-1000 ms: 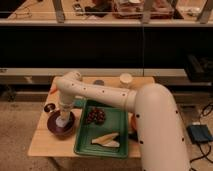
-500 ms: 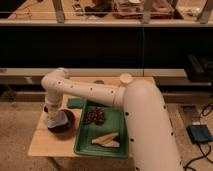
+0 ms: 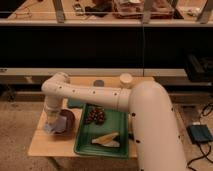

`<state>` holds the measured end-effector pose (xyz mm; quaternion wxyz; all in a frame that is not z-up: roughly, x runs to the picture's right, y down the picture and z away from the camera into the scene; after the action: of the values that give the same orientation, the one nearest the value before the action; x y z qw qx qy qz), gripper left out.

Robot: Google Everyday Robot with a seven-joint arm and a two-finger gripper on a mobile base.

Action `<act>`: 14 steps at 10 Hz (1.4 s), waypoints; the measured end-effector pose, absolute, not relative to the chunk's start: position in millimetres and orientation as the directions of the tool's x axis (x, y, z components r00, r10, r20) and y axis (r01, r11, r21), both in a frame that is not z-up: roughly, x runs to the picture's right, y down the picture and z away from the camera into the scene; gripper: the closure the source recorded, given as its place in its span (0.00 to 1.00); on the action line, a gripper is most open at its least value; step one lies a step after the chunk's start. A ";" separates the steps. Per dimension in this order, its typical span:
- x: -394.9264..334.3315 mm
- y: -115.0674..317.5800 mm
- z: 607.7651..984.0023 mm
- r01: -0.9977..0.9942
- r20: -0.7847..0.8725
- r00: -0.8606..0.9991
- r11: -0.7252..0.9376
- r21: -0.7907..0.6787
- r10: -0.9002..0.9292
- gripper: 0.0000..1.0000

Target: Wipe purple bowl with towel

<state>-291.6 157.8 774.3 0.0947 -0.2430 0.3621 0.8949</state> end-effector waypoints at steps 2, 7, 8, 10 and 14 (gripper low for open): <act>-272.6 175.7 780.7 -0.341 -0.487 -0.873 -0.703 0.624 -0.010 1.00; -231.8 188.3 803.8 -0.267 -0.411 -0.910 -0.685 0.677 -0.051 1.00; -220.3 186.3 812.7 -0.237 -0.388 -0.919 -0.684 0.689 -0.072 1.00; -208.3 177.3 825.4 -0.196 -0.356 -0.929 -0.685 0.701 -0.098 1.00; -226.1 126.9 828.4 -0.172 -0.367 -0.923 -0.729 0.662 -0.115 1.00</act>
<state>-226.1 126.9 828.4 0.0157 -0.1953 0.3675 0.9092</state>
